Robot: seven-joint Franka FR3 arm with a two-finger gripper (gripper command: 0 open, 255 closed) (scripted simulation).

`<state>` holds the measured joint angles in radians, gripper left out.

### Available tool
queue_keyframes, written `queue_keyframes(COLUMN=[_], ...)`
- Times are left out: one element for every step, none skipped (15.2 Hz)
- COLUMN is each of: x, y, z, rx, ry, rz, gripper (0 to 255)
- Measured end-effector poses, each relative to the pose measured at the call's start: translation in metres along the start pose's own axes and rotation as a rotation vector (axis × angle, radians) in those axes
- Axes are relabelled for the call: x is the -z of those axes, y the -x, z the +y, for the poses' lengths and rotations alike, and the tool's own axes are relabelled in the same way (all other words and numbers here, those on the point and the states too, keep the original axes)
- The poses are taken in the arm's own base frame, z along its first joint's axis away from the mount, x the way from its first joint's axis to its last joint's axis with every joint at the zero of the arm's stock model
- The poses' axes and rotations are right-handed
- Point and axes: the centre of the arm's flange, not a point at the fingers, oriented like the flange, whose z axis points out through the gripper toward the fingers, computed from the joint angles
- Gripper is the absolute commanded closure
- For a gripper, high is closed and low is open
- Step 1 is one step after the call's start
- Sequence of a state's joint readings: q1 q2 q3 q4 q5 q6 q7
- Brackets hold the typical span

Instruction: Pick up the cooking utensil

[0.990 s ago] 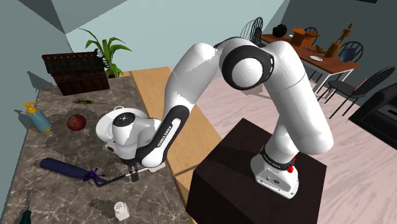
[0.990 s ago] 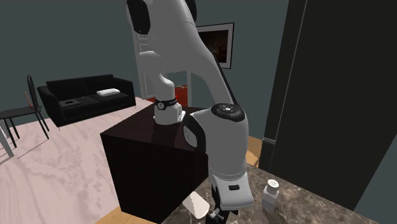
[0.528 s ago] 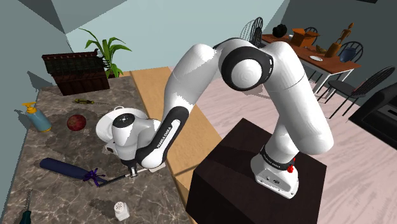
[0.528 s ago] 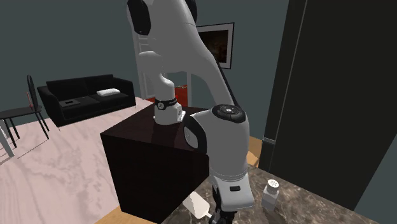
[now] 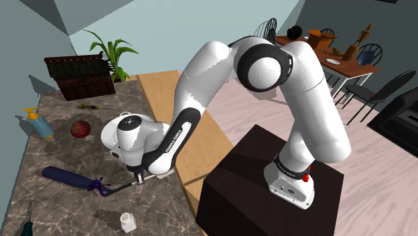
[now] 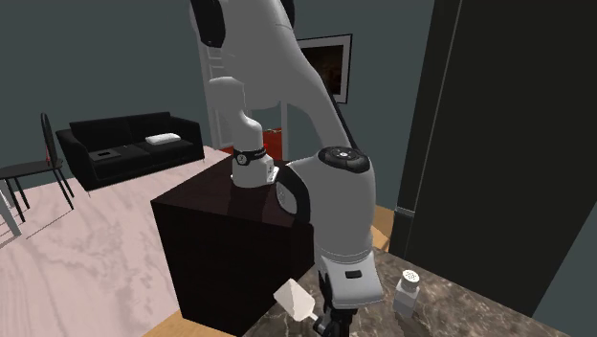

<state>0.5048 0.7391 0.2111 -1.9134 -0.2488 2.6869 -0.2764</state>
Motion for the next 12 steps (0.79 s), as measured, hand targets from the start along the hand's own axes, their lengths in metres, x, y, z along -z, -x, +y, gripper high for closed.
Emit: queue_keyframes(x=[0.004, 0.009, 0.015, 0.02, 0.026, 0.031, 0.036, 0.042, 0.047, 0.052, 0.058, 0.061], y=[-0.002, -0.001, -0.001, -0.002, -0.002, -0.003, -0.003, -0.003, -0.004, -0.004, -0.005, -0.005], z=[0.0, -0.001, -0.001, 0.0, 0.0, 0.0, 0.0, -0.001, 0.0, 0.0, 0.0, 0.0], rx=[0.0, 0.0, 0.0, 0.0, 0.0, 0.0, 0.0, 0.0, 0.0, 0.0, 0.0, 0.0], ry=[0.0, 0.0, 0.0, 0.0, 0.0, 0.0, 0.0, 0.0, 0.0, 0.0, 0.0, 0.0], rz=[0.0, 0.0, 0.0, 0.0, 0.0, 0.0, 0.0, 0.0, 0.0, 0.0, 0.0, 0.0], gripper=[255, 255, 255, 255, 255, 255, 255, 255, 255, 255, 255, 255])
